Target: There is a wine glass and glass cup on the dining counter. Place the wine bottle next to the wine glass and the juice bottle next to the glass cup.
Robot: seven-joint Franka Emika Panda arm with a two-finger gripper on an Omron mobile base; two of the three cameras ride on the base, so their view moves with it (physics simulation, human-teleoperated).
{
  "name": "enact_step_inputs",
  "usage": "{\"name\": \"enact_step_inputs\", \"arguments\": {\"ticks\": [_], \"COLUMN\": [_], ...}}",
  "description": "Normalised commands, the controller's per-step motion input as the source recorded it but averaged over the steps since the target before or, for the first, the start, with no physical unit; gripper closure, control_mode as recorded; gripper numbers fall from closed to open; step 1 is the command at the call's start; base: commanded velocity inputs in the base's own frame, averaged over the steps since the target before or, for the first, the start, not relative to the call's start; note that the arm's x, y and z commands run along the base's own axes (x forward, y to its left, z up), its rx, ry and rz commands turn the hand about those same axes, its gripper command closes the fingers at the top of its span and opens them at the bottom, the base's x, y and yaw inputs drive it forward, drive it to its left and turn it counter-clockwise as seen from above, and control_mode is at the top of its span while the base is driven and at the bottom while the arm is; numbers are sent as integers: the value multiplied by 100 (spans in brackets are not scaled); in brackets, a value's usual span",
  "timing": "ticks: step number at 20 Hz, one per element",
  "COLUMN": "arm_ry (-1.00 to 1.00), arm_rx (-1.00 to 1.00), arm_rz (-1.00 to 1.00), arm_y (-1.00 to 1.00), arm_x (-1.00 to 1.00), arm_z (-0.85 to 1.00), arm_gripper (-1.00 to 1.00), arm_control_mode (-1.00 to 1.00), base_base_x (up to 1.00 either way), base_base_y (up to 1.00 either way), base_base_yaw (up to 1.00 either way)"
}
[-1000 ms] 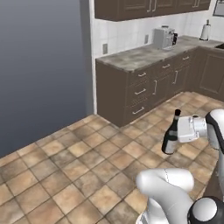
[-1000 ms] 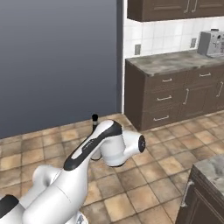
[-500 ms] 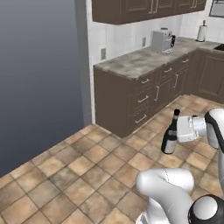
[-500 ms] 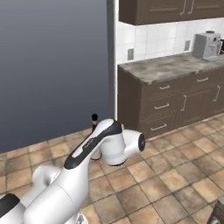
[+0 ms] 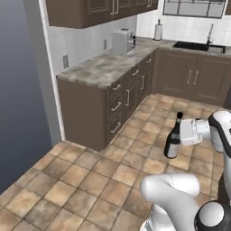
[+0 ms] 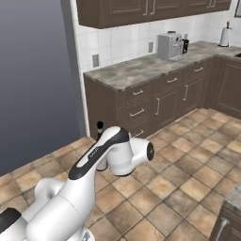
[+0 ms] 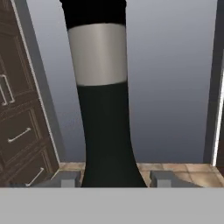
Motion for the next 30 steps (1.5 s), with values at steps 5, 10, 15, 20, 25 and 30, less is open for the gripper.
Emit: {"name": "enact_step_inputs", "arguments": {"ticks": [5,10,15,20,25,30], "arm_ry": [0,0,0,0,0,0], "arm_rx": [0,0,0,0,0,0], "arm_rz": [0,0,0,0,0,0], "arm_y": [0,0,0,0,0,0], "arm_x": [0,0,0,0,0,0], "arm_z": [0,0,0,0,0,0], "arm_gripper": [100,100,100,100,100,100], "arm_control_mode": [100,100,100,100,100,100], "base_base_x": [70,74,79,81,66,62], "base_base_y": [10,10,12,12,15,16], "base_base_yaw": [-34,-30,-23,-23,-41,-45]}}
